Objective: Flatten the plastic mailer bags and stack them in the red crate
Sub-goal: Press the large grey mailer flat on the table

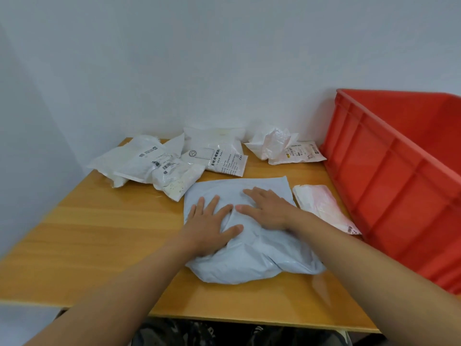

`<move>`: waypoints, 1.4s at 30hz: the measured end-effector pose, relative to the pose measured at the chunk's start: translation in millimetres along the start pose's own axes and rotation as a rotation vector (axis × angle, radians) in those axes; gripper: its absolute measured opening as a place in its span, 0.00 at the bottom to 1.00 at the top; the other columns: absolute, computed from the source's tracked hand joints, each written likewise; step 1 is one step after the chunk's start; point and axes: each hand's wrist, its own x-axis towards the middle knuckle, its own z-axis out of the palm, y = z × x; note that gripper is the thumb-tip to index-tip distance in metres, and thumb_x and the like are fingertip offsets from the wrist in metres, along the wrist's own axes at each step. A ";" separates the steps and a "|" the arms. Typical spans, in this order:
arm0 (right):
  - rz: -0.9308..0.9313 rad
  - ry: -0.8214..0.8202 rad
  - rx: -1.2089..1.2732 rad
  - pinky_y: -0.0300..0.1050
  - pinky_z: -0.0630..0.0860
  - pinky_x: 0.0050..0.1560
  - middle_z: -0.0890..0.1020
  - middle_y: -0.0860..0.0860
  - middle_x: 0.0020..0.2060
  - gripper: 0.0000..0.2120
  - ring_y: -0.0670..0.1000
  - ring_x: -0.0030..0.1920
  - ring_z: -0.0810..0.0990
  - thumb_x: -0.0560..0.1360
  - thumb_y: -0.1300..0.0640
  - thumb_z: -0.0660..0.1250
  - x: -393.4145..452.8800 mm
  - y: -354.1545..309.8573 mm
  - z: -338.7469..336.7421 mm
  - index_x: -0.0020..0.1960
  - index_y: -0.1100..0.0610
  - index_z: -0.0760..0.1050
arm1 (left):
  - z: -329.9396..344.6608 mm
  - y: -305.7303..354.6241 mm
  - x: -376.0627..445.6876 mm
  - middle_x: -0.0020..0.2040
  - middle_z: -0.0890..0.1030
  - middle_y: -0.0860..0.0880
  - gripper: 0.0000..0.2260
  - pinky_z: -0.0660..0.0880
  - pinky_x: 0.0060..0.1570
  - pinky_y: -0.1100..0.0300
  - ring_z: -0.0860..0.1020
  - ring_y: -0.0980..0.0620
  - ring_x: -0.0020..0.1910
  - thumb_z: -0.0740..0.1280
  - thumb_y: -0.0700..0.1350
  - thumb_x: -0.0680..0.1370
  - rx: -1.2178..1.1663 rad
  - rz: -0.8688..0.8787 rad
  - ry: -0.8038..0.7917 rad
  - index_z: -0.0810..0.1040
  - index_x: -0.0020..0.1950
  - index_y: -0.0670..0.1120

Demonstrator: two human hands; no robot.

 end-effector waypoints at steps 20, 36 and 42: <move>-0.142 -0.088 -0.271 0.66 0.32 0.74 0.29 0.44 0.77 0.61 0.54 0.76 0.27 0.59 0.18 0.62 -24.6 15.7 22.9 0.79 0.41 0.34 | 7.5 -4.9 -10.0 0.79 0.53 0.55 0.43 0.43 0.76 0.39 0.45 0.46 0.80 0.44 0.80 0.66 0.043 0.121 0.098 0.40 0.78 0.66; -0.180 -0.008 -0.252 0.65 0.30 0.74 0.28 0.43 0.77 0.59 0.52 0.75 0.23 0.60 0.17 0.58 -26.8 24.6 40.9 0.80 0.41 0.39 | 23.8 -8.5 -8.3 0.81 0.46 0.59 0.51 0.36 0.76 0.42 0.36 0.47 0.79 0.37 0.84 0.60 0.086 0.187 0.166 0.55 0.78 0.61; -0.185 0.034 -0.279 0.66 0.31 0.74 0.29 0.43 0.77 0.60 0.53 0.75 0.23 0.56 0.14 0.51 -26.2 26.1 45.3 0.80 0.41 0.40 | 26.1 -8.2 -7.1 0.81 0.47 0.59 0.51 0.38 0.76 0.41 0.37 0.47 0.79 0.37 0.84 0.60 0.092 0.185 0.180 0.55 0.78 0.61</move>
